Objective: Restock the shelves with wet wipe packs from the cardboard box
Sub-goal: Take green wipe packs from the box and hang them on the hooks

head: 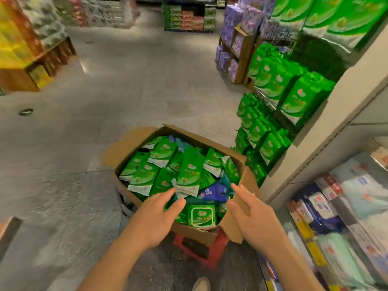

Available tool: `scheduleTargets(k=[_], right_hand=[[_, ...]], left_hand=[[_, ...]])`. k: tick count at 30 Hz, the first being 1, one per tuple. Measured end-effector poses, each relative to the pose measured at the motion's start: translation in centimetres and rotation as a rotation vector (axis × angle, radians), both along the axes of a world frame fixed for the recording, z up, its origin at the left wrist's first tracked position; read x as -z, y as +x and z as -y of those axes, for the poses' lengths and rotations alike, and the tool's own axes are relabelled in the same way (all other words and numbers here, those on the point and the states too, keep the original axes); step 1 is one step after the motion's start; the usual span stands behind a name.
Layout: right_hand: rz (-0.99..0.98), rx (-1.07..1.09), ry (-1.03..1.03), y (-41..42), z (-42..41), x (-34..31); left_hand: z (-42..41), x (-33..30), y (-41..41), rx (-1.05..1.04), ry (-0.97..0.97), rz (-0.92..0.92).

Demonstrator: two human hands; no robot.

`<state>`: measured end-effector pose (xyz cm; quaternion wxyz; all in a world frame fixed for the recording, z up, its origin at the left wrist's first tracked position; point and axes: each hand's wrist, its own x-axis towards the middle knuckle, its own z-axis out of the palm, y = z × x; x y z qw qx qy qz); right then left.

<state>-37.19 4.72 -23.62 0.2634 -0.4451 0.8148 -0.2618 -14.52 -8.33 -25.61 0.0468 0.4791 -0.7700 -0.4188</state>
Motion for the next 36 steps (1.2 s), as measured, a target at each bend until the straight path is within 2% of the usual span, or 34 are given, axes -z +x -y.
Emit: scheduleTargets(k=[7,12,16,21,24,29,32,36], right_hand=[[0.144,-0.033,-0.032,-2.5,6.7,1.7],[0.238,0.007,-0.014,-4.0,9.7,3.9],[0.336,0.085,0.077,-4.0,12.0,5.1],[0.382,0.191,0.126,-2.6,15.4,8.0],[0.405,0.300,0.155,-1.0,17.9,9.8],[0.421,0.494,0.250,1.5,21.7,12.3],[0.526,0.618,0.199,2.5,23.1,12.6],[0.623,0.720,0.131,4.0,23.6,12.3]], left_hand=[[5.1,0.0,-2.1,-0.092,0.029,0.122],[7.0,0.8,-4.4,-0.198,0.120,0.054],[8.3,2.5,-5.1,-0.247,0.177,-0.004],[11.4,5.3,-7.0,-0.422,0.377,-0.144],[13.4,7.2,-8.5,-0.393,0.360,-0.159],[15.8,9.2,-8.9,-0.245,0.417,-0.075],[17.1,9.8,-8.3,-0.175,0.488,-0.087],[19.0,10.5,-7.2,-0.195,0.591,-0.128]])
